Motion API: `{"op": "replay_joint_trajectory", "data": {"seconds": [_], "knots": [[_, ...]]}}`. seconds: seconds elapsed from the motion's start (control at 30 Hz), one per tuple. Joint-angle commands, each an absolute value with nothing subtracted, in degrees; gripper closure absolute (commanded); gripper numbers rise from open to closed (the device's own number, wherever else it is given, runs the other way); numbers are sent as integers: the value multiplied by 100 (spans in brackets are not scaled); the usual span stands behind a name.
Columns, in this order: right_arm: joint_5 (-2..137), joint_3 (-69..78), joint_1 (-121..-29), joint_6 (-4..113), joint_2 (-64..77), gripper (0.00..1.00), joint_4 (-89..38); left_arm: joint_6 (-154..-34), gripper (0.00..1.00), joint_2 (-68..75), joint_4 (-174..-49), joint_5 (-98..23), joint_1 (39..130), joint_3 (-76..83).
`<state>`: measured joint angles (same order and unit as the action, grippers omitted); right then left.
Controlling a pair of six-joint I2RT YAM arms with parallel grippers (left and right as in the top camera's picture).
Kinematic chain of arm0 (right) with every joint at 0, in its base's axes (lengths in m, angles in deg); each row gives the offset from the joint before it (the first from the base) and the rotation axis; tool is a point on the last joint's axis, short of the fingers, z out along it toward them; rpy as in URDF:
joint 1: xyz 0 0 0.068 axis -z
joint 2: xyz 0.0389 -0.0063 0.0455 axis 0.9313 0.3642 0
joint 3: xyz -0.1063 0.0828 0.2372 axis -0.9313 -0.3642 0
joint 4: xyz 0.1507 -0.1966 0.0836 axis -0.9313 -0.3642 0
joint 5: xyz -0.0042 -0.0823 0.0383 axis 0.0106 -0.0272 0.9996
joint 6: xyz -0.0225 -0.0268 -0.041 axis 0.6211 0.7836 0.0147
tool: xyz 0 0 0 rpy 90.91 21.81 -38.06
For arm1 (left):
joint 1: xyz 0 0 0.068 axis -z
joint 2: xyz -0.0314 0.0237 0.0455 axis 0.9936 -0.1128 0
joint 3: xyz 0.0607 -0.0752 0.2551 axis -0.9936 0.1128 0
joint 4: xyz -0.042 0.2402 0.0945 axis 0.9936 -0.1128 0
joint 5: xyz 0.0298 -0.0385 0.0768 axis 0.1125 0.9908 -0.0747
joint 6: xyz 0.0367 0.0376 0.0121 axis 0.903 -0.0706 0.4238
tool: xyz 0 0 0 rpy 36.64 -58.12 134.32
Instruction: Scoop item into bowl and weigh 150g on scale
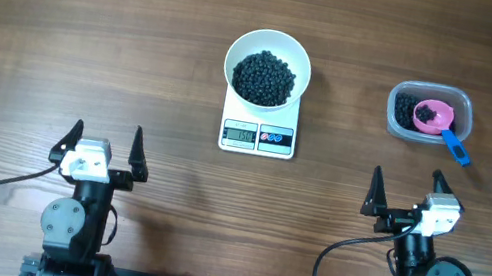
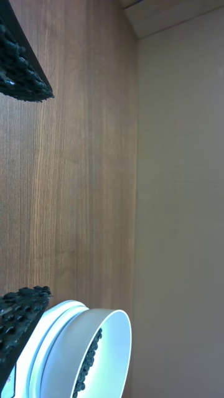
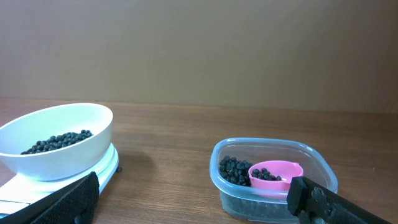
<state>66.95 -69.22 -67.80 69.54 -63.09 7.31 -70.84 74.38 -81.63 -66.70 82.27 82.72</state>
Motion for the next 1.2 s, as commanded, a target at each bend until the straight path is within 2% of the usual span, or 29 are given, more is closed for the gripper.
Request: {"op": "replay_joint_trajectory", "data": {"seconds": [0.0, 1.0, 1.17], "knots": [[6618, -6926, -6804, 6951, -6377, 0, 757, -7182, 0, 7495, -8163, -6644, 8174, 8303], [6618, -6926, -6804, 6949, -6377, 0, 757, -7185, 0, 7495, -8160, -6626, 8174, 8303], [6616, -6926, -6804, 6949, -6377, 0, 757, -7239, 0, 7480, -8156, -5981, 8181, 8303]]}}
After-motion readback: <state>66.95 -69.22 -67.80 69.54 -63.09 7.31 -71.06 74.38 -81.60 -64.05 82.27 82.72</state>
